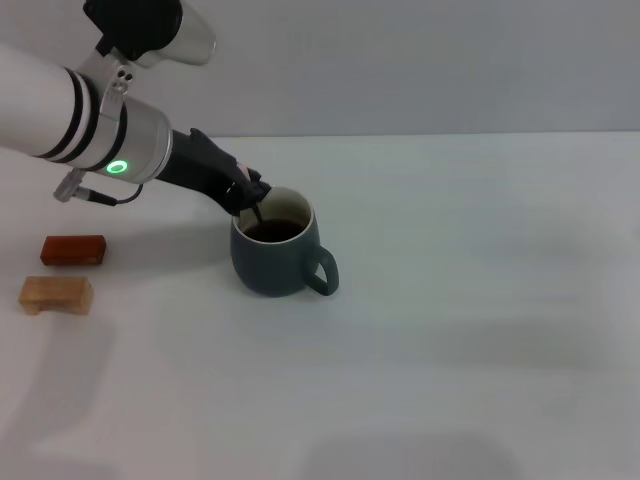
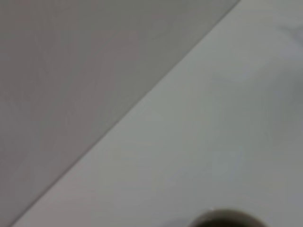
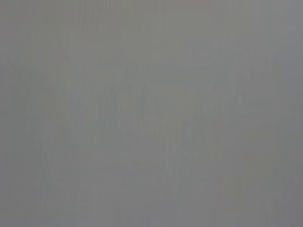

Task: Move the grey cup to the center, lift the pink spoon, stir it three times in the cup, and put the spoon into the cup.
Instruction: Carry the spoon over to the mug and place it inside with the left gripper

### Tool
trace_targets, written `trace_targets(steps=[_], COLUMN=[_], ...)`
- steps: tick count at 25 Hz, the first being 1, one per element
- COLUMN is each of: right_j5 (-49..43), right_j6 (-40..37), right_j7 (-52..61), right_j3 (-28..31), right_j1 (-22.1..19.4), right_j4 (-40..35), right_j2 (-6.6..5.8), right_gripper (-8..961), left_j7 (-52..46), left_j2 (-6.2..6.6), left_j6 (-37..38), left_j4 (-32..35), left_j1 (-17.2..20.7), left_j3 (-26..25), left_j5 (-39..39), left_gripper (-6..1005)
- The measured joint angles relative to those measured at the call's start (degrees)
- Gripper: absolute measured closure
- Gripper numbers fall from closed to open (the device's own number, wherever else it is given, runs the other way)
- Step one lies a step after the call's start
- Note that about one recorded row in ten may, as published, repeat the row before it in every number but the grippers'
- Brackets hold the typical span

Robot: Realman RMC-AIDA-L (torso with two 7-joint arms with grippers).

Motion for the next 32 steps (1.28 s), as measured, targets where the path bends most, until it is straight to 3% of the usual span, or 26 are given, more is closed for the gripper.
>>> trace_targets(steps=[7, 13, 27, 32], right_j5=[0.0, 0.0, 0.0, 0.0], right_j6=[-0.24, -0.36, -0.21, -0.17], right_j7=[0.0, 0.0, 0.0, 0.0], right_j3=[-0.29, -0.56, -0.56, -0.42], right_j1=[0.0, -0.05, -1.15, -1.24], right_j4=[0.0, 0.01, 0.8, 0.88], right_j2=[0.0, 0.0, 0.0, 0.0], right_gripper=[955, 955, 955, 955], left_j7=[-0.33, -0.69, -1.48, -2.02], left_j2=[-0.23, -0.46, -0.46, -0.21], left_j6=[-5.73, -5.74, 5.43, 4.94], left_j4=[-3.75, -4.63, -1.44, -1.08], left_j1=[2.1, 2.7, 1.51, 2.06], left_j3=[-0.35, 1.05, 3.51, 3.31], left_j5=[-0.19, -2.2, -4.5, -3.54], left_gripper=[856, 856, 855, 855])
